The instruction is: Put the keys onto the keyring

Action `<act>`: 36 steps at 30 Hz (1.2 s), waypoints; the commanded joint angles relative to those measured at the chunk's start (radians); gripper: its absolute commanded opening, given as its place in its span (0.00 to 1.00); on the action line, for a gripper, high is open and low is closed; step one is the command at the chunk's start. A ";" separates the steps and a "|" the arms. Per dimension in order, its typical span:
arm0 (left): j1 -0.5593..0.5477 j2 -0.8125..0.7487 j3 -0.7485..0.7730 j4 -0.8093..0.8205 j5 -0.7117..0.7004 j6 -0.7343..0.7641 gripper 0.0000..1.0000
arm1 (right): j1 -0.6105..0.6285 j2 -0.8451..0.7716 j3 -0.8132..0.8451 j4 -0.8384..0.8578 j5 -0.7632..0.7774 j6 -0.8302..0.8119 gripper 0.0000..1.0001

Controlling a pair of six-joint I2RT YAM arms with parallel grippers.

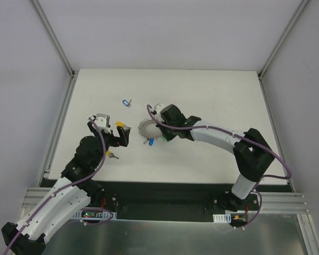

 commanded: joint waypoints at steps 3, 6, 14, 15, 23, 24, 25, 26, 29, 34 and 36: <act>0.010 0.032 0.020 -0.004 -0.024 0.024 0.99 | 0.023 -0.061 -0.150 0.018 0.044 0.134 0.01; 0.010 0.055 0.030 -0.004 0.009 0.017 0.99 | 0.045 -0.060 -0.180 -0.008 0.037 0.151 0.01; 0.010 0.054 0.031 -0.005 0.024 0.010 0.99 | 0.075 -0.101 -0.135 -0.176 -0.049 0.215 0.37; 0.010 0.054 0.031 -0.005 0.024 0.012 0.99 | 0.077 -0.109 -0.118 -0.203 -0.067 0.218 0.43; 0.010 0.075 0.034 -0.005 0.090 0.001 0.99 | 0.023 -0.184 -0.057 -0.349 -0.049 0.102 0.51; 0.010 0.075 0.033 -0.005 0.093 0.001 0.99 | 0.006 -0.187 -0.083 -0.323 -0.054 0.083 0.48; 0.010 0.077 0.031 -0.005 0.096 0.003 0.99 | -0.010 -0.193 -0.097 -0.303 -0.069 0.056 0.47; 0.010 0.080 0.031 -0.005 0.105 0.004 0.99 | -0.036 -0.195 -0.111 -0.281 -0.087 -0.008 0.47; 0.010 0.092 0.036 -0.005 0.130 0.010 0.99 | -0.078 -0.189 -0.143 -0.205 -0.118 -0.087 0.44; 0.010 0.106 0.042 -0.005 0.156 0.021 0.99 | -0.116 -0.126 -0.143 -0.109 -0.143 -0.239 0.39; 0.010 0.117 0.045 -0.010 0.160 0.020 0.99 | -0.118 -0.098 -0.117 -0.118 -0.126 -0.295 0.39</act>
